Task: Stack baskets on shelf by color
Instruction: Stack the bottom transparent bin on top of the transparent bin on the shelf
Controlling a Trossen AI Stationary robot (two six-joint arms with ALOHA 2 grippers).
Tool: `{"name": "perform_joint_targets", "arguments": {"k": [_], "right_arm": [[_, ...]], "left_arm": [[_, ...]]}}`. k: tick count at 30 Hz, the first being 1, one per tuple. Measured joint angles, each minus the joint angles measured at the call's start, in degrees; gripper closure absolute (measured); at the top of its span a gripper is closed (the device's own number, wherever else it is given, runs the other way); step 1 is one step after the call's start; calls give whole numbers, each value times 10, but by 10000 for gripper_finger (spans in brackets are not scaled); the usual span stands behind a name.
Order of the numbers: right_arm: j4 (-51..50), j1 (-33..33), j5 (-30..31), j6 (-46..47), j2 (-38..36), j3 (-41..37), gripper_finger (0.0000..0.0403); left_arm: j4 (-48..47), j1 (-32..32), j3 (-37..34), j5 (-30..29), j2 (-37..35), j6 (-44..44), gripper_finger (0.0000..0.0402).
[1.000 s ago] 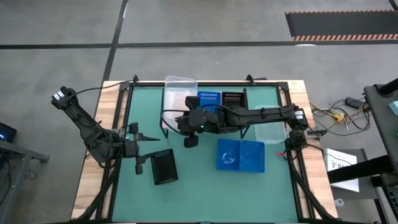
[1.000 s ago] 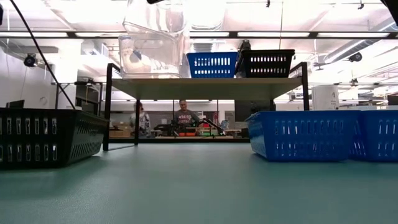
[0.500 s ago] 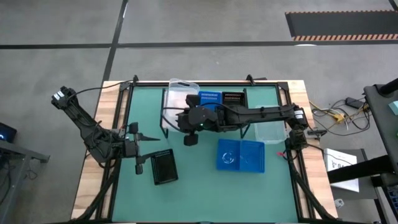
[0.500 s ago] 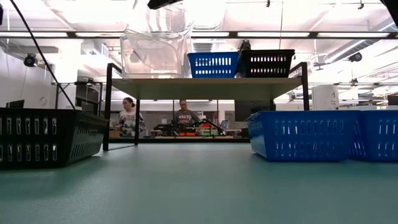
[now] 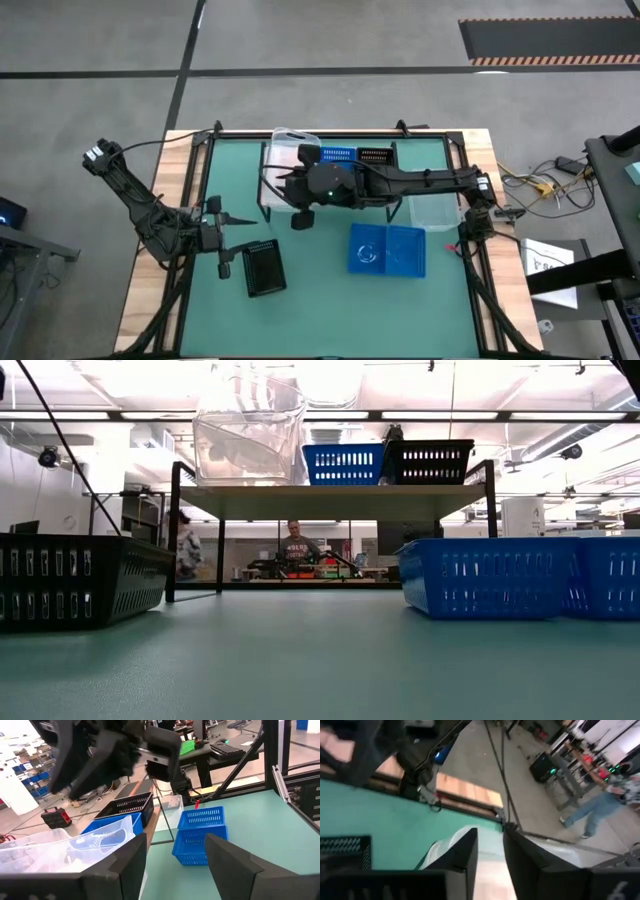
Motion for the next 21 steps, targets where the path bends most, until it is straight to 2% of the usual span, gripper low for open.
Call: {"name": "perform_joint_targets", "arguments": {"k": [4, 7, 12, 17, 21], "right_arm": [[48, -15, -9, -14, 10, 0, 361], [82, -32, -45, -24, 22, -1, 388], [105, -65, -64, -25, 52, 4, 394], [87, -92, -132, -3, 78, 28, 394], [73, -98, -138, 4, 84, 43, 394]], "left_arm": [[2, 0, 0, 0, 0, 0, 217], [6, 0, 2, 0, 0, 2, 217], [5, 0, 2, 0, 0, 2, 217], [5, 0, 2, 0, 0, 2, 217], [4, 0, 2, 0, 0, 2, 217]]}}
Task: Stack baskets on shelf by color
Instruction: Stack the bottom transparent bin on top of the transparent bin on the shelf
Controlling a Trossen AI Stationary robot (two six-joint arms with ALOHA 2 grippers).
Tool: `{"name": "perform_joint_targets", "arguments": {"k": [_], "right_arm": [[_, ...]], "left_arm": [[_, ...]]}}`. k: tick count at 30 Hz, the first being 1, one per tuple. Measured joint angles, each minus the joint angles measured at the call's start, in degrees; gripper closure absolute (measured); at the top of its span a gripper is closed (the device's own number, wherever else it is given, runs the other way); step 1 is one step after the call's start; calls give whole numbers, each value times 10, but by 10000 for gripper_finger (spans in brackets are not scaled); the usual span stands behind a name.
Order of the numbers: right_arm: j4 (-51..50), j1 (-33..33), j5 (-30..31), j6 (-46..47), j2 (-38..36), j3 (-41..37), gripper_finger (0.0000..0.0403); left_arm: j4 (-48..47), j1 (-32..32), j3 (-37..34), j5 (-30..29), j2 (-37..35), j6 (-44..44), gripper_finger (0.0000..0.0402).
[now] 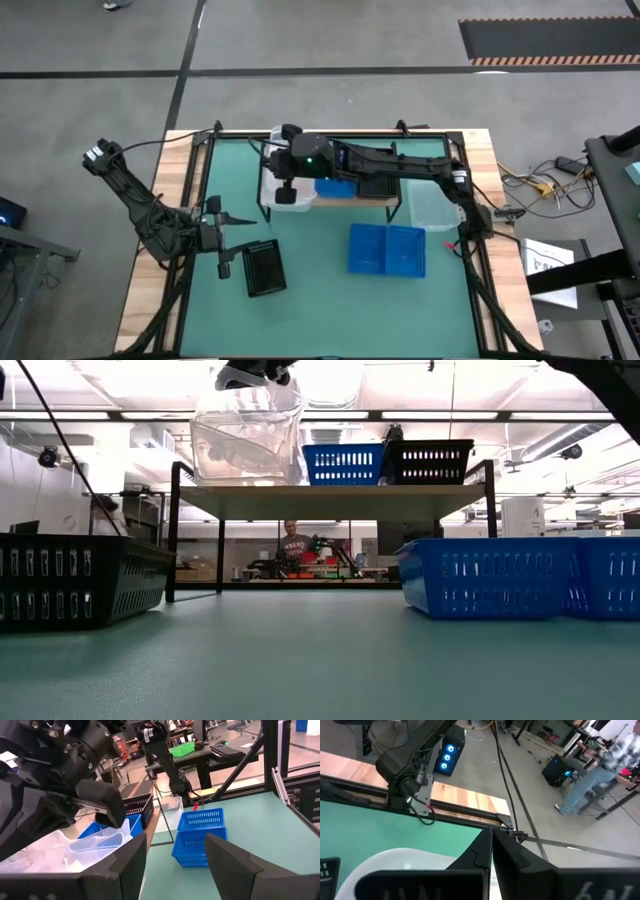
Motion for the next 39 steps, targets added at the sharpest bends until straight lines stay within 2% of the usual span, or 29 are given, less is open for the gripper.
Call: {"name": "perform_joint_targets", "arguments": {"k": [12, 20, 25, 28, 32, 39], "right_arm": [[-89, 18, 1, -5, -36, 40, 384], [-220, 47, 1, 69, -76, 41, 305], [-325, 56, 0, 104, -72, 40, 255], [-351, 56, -18, 121, -70, 40, 236], [-354, 56, -25, 132, -68, 40, 228], [-345, 56, -25, 139, -67, 21, 238]], "left_arm": [[-1, 0, 0, 0, 0, 0, 217], [-1, 0, 0, 0, 0, 10, 217], [-1, 0, 0, 0, 0, 11, 217], [-1, 0, 0, 0, 0, 11, 217], [-1, 0, 0, 0, 0, 11, 217], [-1, 0, 0, 0, 0, 11, 217]]}}
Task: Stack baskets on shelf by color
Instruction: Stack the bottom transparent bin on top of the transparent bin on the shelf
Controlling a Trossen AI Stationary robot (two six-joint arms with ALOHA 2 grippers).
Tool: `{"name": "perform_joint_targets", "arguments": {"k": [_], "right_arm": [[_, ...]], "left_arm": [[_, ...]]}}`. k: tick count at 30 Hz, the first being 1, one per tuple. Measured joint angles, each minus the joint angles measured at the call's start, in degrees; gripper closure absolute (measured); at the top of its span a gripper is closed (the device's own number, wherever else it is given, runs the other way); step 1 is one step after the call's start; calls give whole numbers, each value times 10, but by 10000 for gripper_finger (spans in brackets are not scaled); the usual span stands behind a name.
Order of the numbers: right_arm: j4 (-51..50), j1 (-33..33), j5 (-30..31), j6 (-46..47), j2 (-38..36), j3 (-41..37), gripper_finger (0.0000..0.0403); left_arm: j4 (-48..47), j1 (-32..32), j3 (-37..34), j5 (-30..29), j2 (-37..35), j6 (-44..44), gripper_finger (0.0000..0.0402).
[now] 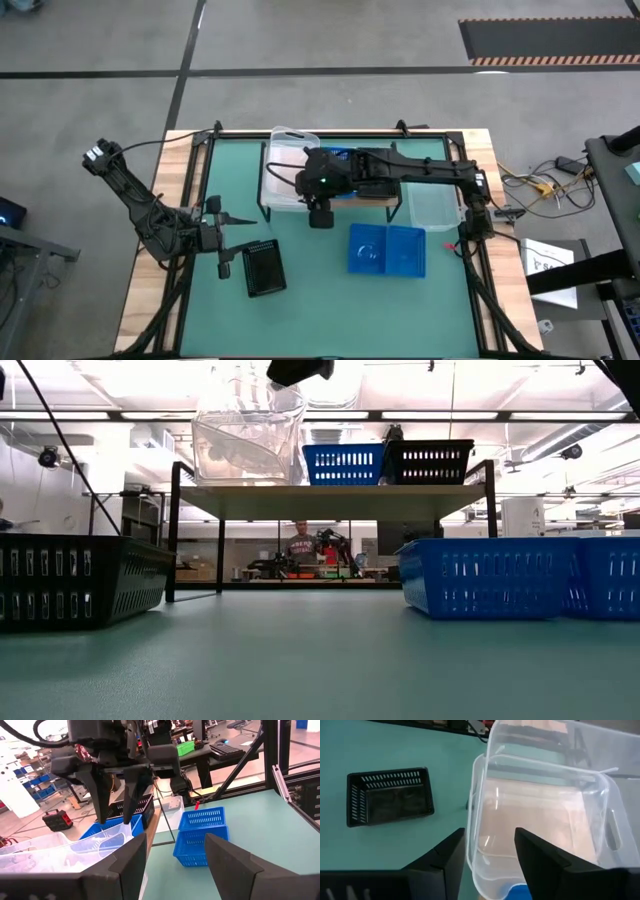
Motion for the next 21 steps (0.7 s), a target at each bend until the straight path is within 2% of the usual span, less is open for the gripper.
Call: {"name": "perform_joint_targets", "arguments": {"k": [9, 18, 21], "right_arm": [[48, 0, -1, 9, 0, -46, 270], [54, 0, 0, -10, 0, -40, 382], [55, 0, 1, -18, 0, -35, 390]], "left_arm": [[0, 0, 0, 0, 0, 0, 217], [0, 0, 0, 0, 0, 0, 217], [0, 0, 0, 0, 0, 0, 217]]}}
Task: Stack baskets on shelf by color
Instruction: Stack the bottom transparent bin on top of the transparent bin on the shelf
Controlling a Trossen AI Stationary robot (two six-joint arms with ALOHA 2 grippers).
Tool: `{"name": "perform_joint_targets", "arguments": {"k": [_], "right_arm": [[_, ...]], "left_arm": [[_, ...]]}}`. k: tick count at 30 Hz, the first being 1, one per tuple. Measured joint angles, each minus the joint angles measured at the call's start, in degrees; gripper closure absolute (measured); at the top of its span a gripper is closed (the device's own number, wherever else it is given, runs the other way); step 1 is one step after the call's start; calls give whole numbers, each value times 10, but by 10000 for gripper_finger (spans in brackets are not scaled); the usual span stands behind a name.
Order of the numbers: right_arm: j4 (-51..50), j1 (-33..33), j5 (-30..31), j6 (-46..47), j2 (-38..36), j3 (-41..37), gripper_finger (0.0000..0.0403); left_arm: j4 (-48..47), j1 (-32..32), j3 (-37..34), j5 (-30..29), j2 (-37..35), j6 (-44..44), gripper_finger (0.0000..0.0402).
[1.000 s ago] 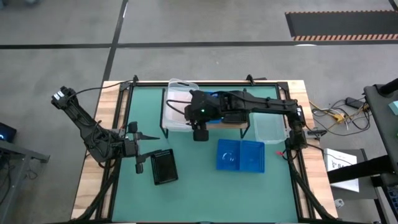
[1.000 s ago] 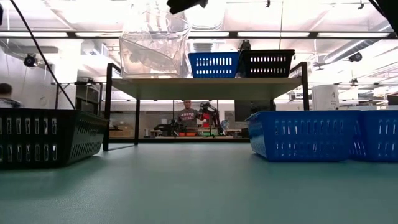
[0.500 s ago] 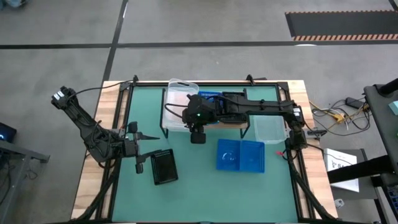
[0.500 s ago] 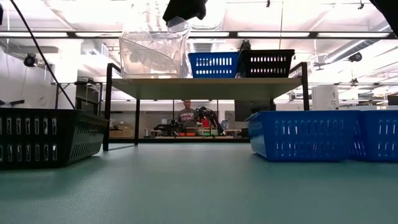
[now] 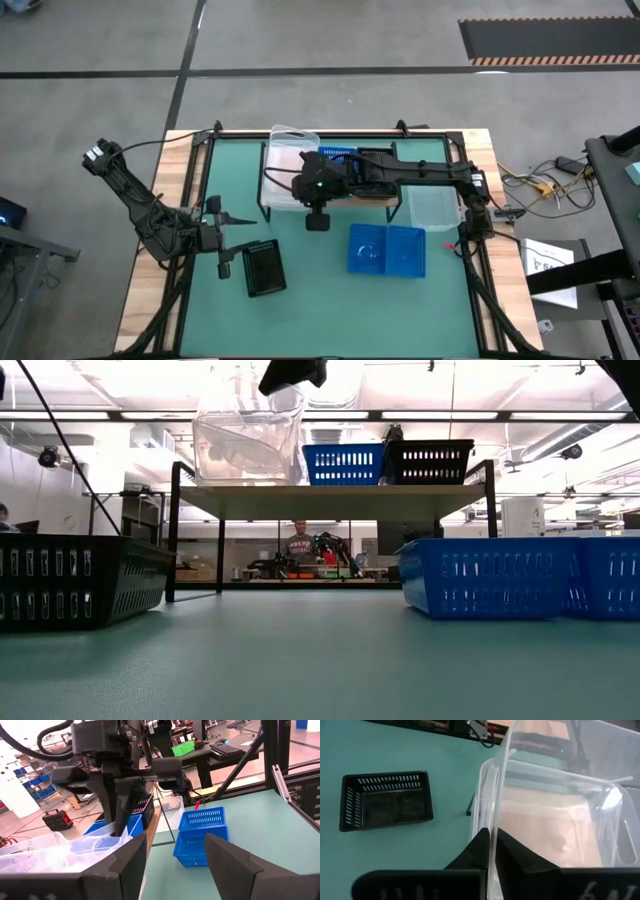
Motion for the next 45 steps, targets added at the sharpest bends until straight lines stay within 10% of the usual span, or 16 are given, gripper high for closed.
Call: {"name": "perform_joint_targets", "arguments": {"k": [45], "right_arm": [[-54, -2, 31, 21, 13, 55, 391]], "left_arm": [[20, 0, 1, -5, 0, 16, 217]]}}
